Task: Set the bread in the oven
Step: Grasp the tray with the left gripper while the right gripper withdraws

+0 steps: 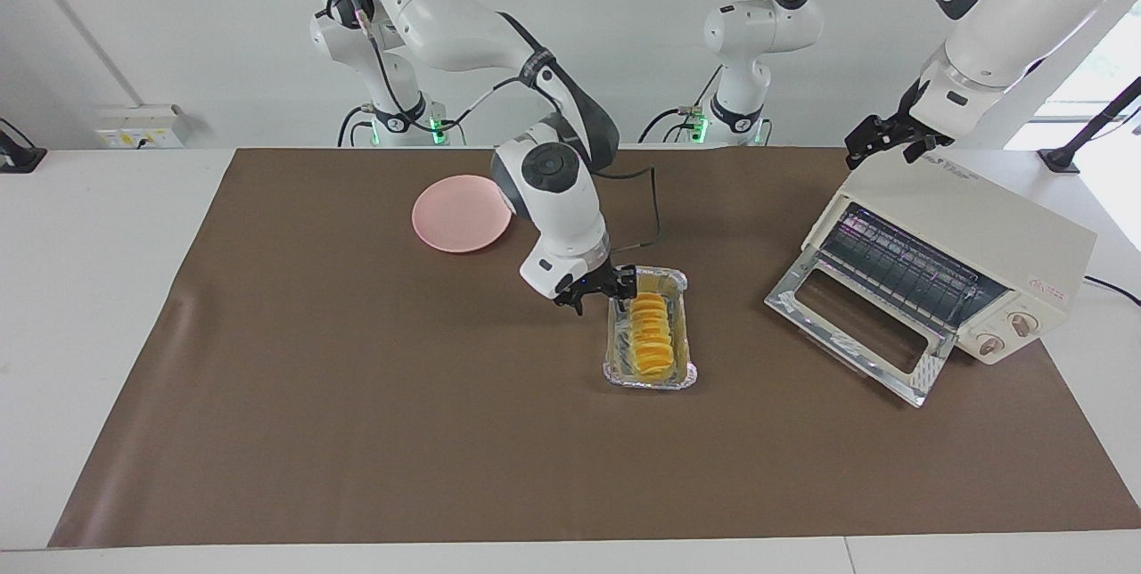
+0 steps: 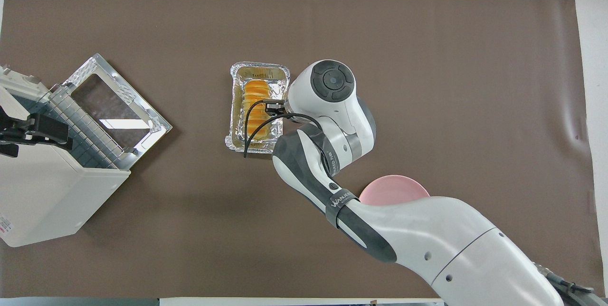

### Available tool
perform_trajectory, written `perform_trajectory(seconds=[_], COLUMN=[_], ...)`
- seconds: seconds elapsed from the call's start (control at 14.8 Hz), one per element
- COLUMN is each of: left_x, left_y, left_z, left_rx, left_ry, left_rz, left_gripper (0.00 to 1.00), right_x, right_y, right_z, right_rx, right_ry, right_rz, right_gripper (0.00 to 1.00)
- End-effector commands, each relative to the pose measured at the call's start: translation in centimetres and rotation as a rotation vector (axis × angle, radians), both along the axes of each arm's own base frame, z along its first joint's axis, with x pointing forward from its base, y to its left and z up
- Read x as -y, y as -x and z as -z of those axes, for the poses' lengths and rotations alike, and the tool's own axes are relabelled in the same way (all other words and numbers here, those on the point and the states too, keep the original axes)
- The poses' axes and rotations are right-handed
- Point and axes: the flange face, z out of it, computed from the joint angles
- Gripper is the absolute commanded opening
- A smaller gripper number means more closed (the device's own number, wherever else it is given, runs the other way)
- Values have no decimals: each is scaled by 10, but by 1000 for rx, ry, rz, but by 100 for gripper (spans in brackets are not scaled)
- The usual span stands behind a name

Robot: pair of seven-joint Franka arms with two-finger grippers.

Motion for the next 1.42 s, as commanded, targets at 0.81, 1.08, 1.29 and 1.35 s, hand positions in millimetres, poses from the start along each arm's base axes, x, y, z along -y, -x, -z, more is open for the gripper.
perform_trajectory(seconds=[0.81,1.08,1.29,1.35], left_x=[204,326,375,397], left_y=[-44,-75,-72,-65], left_z=[20,89,160,197], left_rx=[197,161,198,175], left_ry=[110,107,107,83], left_rz=[118,99,131,167], left_gripper=[100,100,100,100], right_x=[301,339,361,363], right_y=[55,58,61,63], right_z=[-172,-191,-193,-193], right_rx=[-70,-59,-69,-80], right_ry=[205,209,207,208], right_rz=[-215,-144,-109,-109], right_gripper=[100,100,100,100])
